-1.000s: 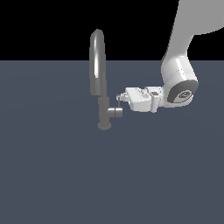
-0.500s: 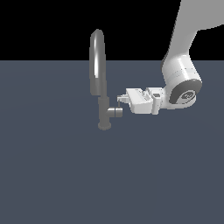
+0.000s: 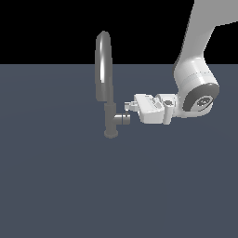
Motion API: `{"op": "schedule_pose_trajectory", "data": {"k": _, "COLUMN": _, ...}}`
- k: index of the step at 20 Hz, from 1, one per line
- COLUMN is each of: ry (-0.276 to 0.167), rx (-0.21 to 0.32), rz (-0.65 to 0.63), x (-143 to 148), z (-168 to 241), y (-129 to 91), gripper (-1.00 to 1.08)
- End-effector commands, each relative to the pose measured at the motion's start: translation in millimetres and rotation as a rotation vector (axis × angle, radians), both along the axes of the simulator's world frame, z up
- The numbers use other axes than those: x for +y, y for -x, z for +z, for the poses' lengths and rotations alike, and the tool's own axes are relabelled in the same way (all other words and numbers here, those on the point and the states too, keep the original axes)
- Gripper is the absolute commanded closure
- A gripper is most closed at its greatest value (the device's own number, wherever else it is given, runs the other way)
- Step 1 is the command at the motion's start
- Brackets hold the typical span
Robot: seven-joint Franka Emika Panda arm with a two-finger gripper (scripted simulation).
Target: Turn on the faucet by rotating a designated handle.
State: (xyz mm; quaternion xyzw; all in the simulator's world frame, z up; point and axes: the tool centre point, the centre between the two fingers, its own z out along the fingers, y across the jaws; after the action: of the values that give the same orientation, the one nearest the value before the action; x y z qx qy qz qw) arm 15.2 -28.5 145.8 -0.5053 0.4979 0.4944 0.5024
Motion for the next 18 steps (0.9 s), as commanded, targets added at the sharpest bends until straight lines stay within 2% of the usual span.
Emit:
{"op": "schedule_pose_trajectory", "data": {"k": 1, "ry": -0.004, "rx": 0.013, "rz": 0.004, "x": 0, "z": -8, "y": 13, "gripper": 1.08}}
{"op": "schedule_pose_trajectory", "data": {"k": 5, "ry": -0.006, "rx": 0.018, "rz": 0.006, "x": 0, "z": -18, "y": 30, "gripper": 1.08}}
{"op": "schedule_pose_trajectory", "data": {"k": 6, "ry": -0.006, "rx": 0.018, "rz": 0.006, "x": 0, "z": -18, "y": 30, "gripper": 1.08}}
{"op": "schedule_pose_trajectory", "data": {"k": 7, "ry": -0.002, "rx": -0.004, "rz": 0.004, "x": 0, "z": -7, "y": 19, "gripper": 1.08}}
{"op": "schedule_pose_trajectory", "data": {"k": 13, "ry": -0.006, "rx": 0.017, "rz": 0.006, "x": 0, "z": -45, "y": 44, "gripper": 1.08}}
{"op": "schedule_pose_trajectory", "data": {"k": 14, "ry": -0.006, "rx": 0.017, "rz": 0.006, "x": 0, "z": -45, "y": 44, "gripper": 1.08}}
{"op": "schedule_pose_trajectory", "data": {"k": 15, "ry": -0.006, "rx": -0.016, "rz": 0.009, "x": 0, "z": -24, "y": 33, "gripper": 1.08}}
{"op": "schedule_pose_trajectory", "data": {"k": 18, "ry": -0.006, "rx": -0.004, "rz": 0.008, "x": 0, "z": -44, "y": 37, "gripper": 1.08}}
